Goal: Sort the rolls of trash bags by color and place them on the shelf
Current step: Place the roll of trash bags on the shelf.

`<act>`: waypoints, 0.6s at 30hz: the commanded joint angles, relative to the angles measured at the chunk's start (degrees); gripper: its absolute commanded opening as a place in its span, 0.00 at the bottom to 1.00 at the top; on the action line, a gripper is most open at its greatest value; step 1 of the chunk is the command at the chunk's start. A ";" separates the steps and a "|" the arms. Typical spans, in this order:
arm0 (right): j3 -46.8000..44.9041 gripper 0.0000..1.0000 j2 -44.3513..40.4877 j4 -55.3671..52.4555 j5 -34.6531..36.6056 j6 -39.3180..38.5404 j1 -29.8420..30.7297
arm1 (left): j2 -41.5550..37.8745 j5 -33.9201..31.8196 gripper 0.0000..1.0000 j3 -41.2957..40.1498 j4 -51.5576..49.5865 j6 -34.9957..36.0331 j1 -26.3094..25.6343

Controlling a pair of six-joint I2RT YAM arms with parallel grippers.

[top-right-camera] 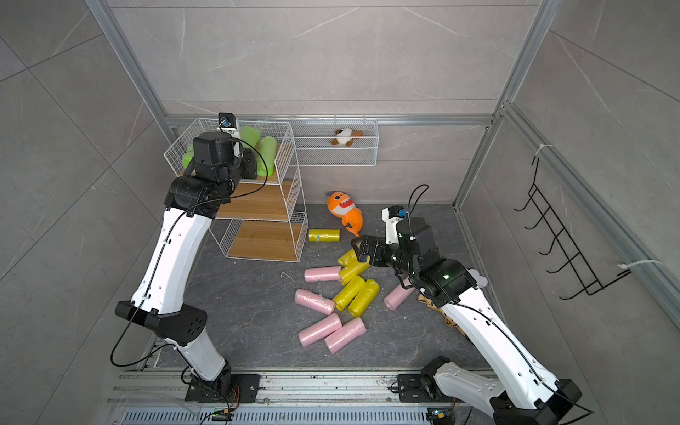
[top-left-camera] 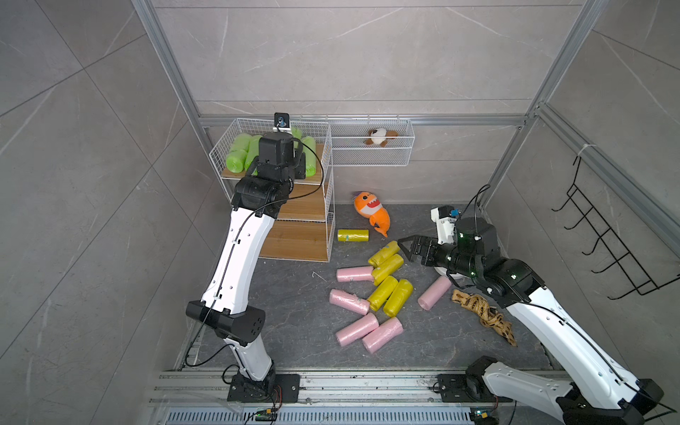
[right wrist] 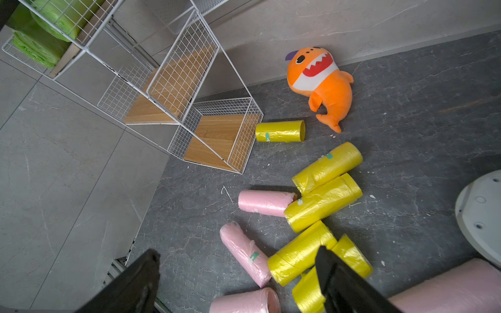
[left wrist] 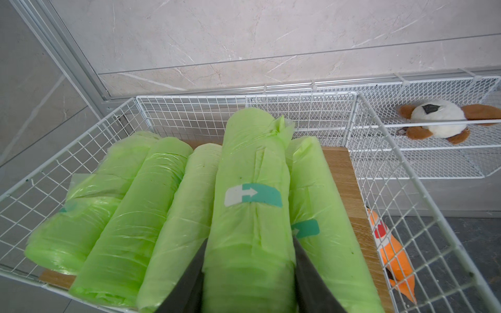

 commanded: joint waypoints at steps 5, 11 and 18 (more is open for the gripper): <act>-0.84 0.94 -0.25 -0.83 0.52 -0.14 0.30 | 0.76 -3.32 0.31 3.17 1.54 2.97 0.31; -0.87 0.94 -0.08 -0.74 0.52 0.16 0.26 | 0.74 -2.88 0.45 3.11 1.82 3.46 0.38; -1.04 0.94 -0.21 -0.82 0.61 0.43 0.30 | 0.25 -1.92 0.53 2.68 1.14 3.22 0.35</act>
